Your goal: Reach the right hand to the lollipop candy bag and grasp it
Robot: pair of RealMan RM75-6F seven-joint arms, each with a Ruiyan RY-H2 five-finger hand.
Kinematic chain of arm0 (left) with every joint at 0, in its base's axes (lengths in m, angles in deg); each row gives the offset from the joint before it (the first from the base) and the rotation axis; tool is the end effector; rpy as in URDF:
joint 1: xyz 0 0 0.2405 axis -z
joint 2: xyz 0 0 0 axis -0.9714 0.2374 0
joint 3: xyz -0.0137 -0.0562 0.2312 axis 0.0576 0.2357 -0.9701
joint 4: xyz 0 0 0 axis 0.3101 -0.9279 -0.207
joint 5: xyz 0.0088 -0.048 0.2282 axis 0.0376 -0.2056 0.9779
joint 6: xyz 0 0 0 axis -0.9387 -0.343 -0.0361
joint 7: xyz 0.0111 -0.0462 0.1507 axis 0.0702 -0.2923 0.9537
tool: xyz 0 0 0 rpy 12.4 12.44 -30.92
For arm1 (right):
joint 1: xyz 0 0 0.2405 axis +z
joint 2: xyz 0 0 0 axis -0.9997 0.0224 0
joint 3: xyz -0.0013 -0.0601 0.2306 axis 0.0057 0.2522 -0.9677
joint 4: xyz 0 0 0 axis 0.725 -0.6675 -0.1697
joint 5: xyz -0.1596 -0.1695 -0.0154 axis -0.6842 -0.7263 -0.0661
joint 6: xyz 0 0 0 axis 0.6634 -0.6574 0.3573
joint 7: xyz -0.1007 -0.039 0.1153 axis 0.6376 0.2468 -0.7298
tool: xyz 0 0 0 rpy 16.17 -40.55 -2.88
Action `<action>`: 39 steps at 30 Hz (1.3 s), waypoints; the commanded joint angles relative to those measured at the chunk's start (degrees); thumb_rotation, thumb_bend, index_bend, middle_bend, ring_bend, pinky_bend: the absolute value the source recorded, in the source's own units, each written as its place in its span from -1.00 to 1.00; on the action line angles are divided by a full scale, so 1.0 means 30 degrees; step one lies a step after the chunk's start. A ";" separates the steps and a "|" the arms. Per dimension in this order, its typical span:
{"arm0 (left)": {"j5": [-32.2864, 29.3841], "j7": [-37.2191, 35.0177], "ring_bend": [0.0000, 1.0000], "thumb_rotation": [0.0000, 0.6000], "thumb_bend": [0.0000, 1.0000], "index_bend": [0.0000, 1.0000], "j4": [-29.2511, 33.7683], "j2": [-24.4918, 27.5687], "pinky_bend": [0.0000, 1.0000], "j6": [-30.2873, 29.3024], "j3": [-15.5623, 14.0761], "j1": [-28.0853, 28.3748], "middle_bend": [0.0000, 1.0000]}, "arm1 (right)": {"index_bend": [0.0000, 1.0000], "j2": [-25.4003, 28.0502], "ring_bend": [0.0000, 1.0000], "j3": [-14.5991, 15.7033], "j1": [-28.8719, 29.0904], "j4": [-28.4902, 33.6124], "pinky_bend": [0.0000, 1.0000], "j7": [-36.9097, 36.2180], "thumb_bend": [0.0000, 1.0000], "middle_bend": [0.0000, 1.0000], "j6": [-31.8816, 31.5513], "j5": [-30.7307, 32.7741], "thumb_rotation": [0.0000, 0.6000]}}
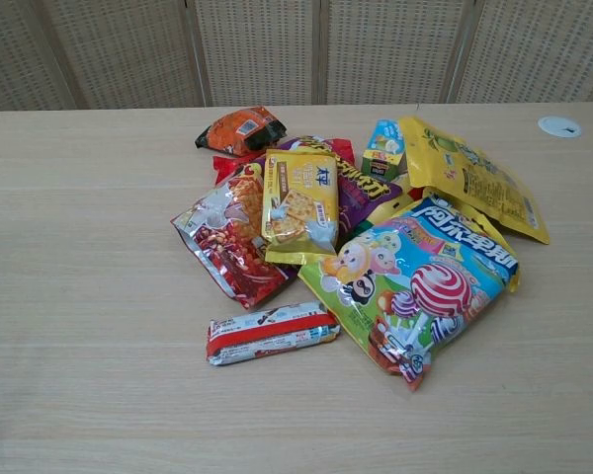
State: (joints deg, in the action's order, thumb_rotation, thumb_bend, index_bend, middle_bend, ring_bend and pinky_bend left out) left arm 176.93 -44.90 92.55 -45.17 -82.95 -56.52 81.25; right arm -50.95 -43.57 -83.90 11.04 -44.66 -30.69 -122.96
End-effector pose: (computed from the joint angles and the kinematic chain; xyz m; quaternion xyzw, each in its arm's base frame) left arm -0.3214 0.1949 0.1720 -0.6086 -0.3469 -0.3985 0.5920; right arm -0.2804 -0.1872 0.1117 0.6339 -0.3554 0.3971 0.5606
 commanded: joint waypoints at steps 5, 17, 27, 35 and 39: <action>-0.0138 0.0171 -1.00 1.00 -1.00 -1.00 0.0066 0.0002 -1.00 0.0085 0.0037 -0.0015 -1.00 | -1.00 -0.0106 -1.00 0.0100 0.0046 -0.0072 -1.00 0.0061 -1.00 -1.00 0.0153 -0.0067 1.00; -0.0617 -0.0270 -1.00 1.00 -1.00 -0.98 0.0425 0.0376 -1.00 0.0350 0.0207 -0.0030 -1.00 | -1.00 -0.0894 -1.00 -0.0235 0.1344 -0.0218 -1.00 0.1580 -1.00 -1.00 0.2327 0.0439 1.00; -0.0456 -0.0701 -1.00 1.00 -1.00 -0.98 0.0627 0.0567 -1.00 0.0322 0.0157 -0.0075 -1.00 | -1.00 -0.1553 -1.00 -0.2285 0.4878 -0.0340 -1.00 0.2698 -1.00 -1.00 0.7335 0.3582 1.00; -0.0728 -0.0752 -1.00 1.00 -1.00 -0.96 0.0483 0.0471 -1.00 0.0800 0.0200 0.0083 -1.00 | -1.00 -0.0948 -1.00 -0.1710 0.5550 0.1396 -1.00 0.2364 -1.00 -1.00 0.8638 0.3769 1.00; -0.0674 -0.0808 -1.00 1.00 -1.00 -0.96 0.0477 0.0467 -1.00 0.0858 0.0185 0.0120 -1.00 | -1.00 -0.0325 -1.00 -0.0671 0.5752 0.2056 -1.00 0.1119 -1.00 -1.00 0.9395 0.2494 1.00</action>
State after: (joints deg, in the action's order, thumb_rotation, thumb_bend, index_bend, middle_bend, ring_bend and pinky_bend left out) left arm 174.86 -47.33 93.98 -43.76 -80.36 -55.95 81.60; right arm -53.22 -47.49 -67.16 15.84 -38.83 -4.07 -113.22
